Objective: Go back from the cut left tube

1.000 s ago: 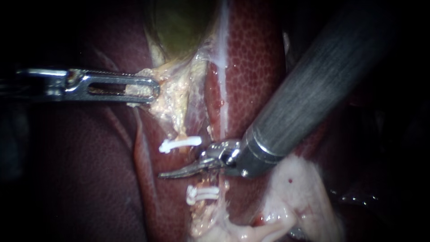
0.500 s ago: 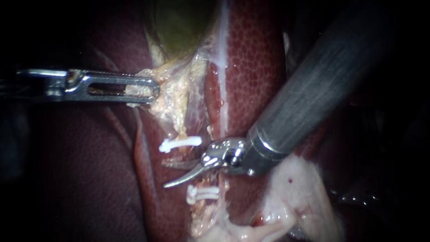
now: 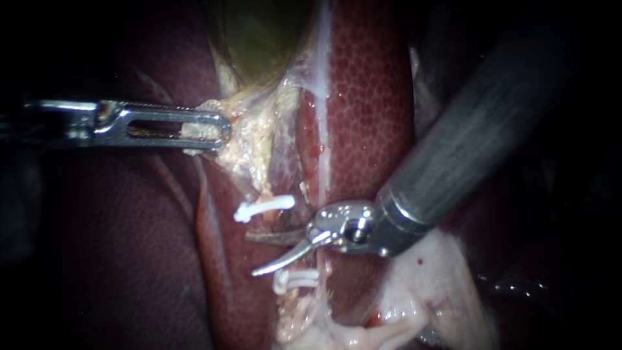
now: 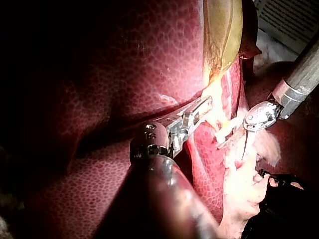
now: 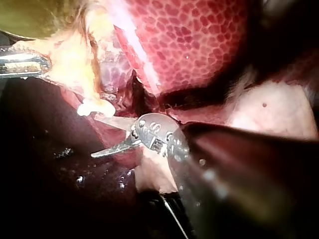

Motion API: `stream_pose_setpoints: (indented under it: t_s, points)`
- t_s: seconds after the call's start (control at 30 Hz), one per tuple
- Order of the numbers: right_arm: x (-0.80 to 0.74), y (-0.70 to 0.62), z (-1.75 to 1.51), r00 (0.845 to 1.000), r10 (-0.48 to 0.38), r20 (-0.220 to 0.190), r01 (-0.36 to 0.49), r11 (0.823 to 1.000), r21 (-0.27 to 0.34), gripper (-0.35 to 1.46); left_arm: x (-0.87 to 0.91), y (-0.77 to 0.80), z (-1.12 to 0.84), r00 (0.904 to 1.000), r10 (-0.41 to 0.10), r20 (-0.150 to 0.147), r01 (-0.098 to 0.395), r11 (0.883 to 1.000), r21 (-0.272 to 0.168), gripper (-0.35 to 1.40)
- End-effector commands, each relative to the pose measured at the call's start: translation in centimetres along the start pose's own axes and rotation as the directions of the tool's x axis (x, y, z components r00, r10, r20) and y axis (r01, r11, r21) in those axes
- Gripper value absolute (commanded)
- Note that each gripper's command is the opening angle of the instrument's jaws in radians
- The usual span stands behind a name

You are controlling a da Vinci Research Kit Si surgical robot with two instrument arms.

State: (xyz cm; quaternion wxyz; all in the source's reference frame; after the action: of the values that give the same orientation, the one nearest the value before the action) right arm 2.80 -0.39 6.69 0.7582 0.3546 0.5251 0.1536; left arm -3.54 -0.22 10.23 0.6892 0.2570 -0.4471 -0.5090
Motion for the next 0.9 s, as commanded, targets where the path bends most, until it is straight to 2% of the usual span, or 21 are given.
stream_pose_setpoints:
  t_s: [0.03,0.23,0.37,0.57,0.77,0.9]
  points:
    - [-0.01,-0.03,-0.08,1.0,-0.011,-0.003,0.011,1.0,-0.02,1.43,0.0,0.0,0.0,1.0,0.0,0.0,0.0,1.0,0.0,-0.23]
    - [0.07,-0.09,-0.62,0.999,-0.053,-0.005,0.052,0.996,-0.076,1.43,0.0,0.0,0.0,1.0,0.0,0.0,0.0,1.0,0.001,-0.23]
    - [0.2,-0.16,-1.07,0.997,-0.082,-0.01,0.08,0.99,-0.113,1.43,0.0,0.0,0.0,1.0,0.0,0.0,0.0,1.0,0.001,-0.23]
    - [0.49,-0.26,-1.58,0.993,-0.12,-0.023,0.114,0.977,-0.179,1.43,0.0,0.01,0.0,1.0,0.0,0.0,0.0,1.0,0.0,-0.23]
    - [0.68,-0.38,-1.9,0.989,-0.145,-0.031,0.134,0.965,-0.224,1.43,0.02,0.01,0.03,1.0,0.001,0.003,-0.001,1.0,-0.004,-0.23]
    - [0.72,-0.41,-1.98,0.988,-0.151,-0.031,0.139,0.96,-0.242,1.43,0.07,0.0,0.1,1.0,0.003,0.004,-0.003,1.0,-0.004,-0.23]
